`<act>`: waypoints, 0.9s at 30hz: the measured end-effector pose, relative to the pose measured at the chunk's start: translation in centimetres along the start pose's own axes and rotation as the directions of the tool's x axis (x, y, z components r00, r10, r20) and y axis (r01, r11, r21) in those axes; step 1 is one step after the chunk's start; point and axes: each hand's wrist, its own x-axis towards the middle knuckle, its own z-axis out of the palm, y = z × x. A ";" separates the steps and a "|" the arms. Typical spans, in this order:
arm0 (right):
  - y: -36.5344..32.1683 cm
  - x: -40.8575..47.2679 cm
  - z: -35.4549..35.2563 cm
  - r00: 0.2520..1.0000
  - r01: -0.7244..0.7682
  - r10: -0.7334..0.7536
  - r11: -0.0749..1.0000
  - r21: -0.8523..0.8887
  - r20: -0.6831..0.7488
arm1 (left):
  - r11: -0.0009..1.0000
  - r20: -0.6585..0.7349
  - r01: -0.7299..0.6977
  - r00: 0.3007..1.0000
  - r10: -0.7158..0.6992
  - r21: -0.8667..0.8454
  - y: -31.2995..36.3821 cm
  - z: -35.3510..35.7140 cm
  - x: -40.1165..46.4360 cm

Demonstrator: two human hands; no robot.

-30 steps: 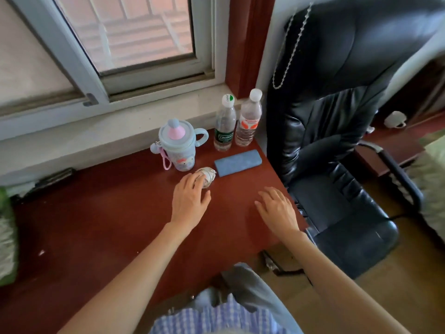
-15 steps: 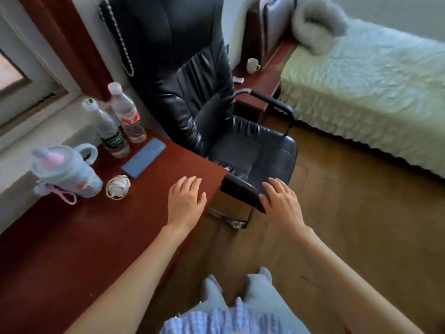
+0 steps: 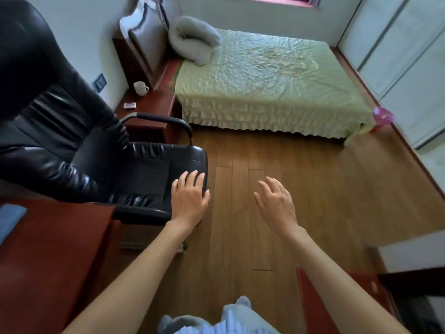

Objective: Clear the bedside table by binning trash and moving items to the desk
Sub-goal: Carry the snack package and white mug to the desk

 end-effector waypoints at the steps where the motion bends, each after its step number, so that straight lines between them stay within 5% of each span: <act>1: 1.6 0.7 -0.6 1.000 -0.019 0.019 1.000 0.000 -0.002 | 1.000 0.007 -0.007 1.000 0.007 0.005 1.7 0.6 0.9; 12: 14.7 8.5 -5.1 0.996 -0.082 0.083 0.997 0.007 -0.036 | 0.997 0.000 -0.066 0.998 0.066 0.044 12.8 3.0 11.7; 27: 19.3 33.0 -4.7 0.997 -0.070 0.070 0.998 0.005 -0.020 | 0.996 0.046 -0.057 0.997 0.054 0.074 14.4 7.7 36.1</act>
